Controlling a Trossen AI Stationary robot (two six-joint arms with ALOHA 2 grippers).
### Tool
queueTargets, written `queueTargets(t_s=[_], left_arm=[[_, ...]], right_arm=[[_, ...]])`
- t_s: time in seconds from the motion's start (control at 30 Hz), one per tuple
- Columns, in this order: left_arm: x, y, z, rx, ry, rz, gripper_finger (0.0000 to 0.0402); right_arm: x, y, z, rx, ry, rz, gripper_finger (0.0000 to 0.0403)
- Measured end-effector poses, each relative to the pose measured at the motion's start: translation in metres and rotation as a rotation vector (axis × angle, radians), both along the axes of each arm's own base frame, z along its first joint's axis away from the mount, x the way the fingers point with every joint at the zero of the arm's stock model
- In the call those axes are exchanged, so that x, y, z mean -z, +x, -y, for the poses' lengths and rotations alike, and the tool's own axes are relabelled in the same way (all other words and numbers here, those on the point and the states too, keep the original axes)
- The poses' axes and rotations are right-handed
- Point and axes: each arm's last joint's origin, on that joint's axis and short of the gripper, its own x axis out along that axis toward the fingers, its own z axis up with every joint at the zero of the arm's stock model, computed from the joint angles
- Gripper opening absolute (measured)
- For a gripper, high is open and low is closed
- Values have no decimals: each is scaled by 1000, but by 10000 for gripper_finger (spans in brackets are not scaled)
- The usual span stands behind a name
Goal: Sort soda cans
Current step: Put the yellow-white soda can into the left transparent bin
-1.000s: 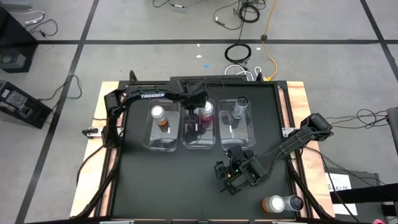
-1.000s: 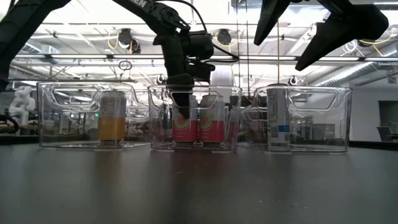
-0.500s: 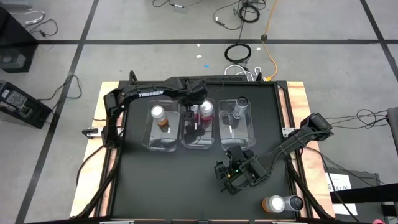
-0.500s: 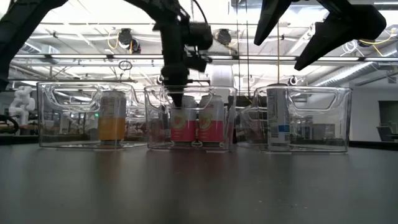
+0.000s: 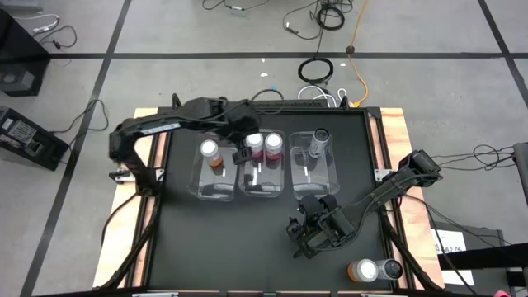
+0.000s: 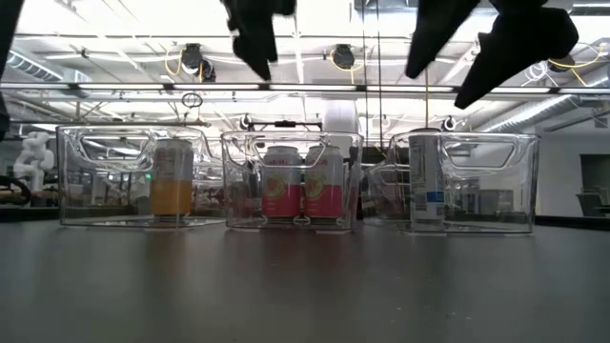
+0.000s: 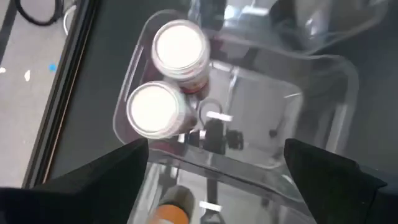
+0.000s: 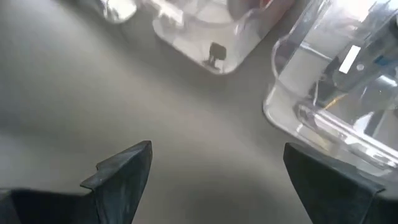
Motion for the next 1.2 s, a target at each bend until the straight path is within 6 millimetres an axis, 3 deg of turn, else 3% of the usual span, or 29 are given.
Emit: queueTargets(t_s=[0.23, 0.37, 0.47, 0.63, 0.73, 0.83, 1.07, 1.2], left_arm=[[-31, -36, 47, 122, -20, 3, 384], [-37, -47, 77, 105, -124, 12, 383], [-40, -56, 107, 262, -200, 19, 383], [-38, -64, 148, 351, -141, 191, 383], [-28, -70, 168, 365, -118, 337, 383], [-1, -78, 180, 359, -125, 408, 383], [67, -95, 187, 330, -229, 606, 383], [94, -103, 187, 333, -262, 706, 383]], right_arm=[[3, -4, -4, -149, 51, -143, 357], [3, -8, -8, -197, 37, -163, 357], [3, -11, -12, -233, 23, -175, 357], [3, -17, -20, -267, 13, -186, 357], [3, -21, -23, -283, 6, -196, 357], [3, -24, -27, -306, 1, -201, 357], [4, -25, -30, -315, 60, -225, 357], [4, -24, -30, -319, 78, -233, 357]])
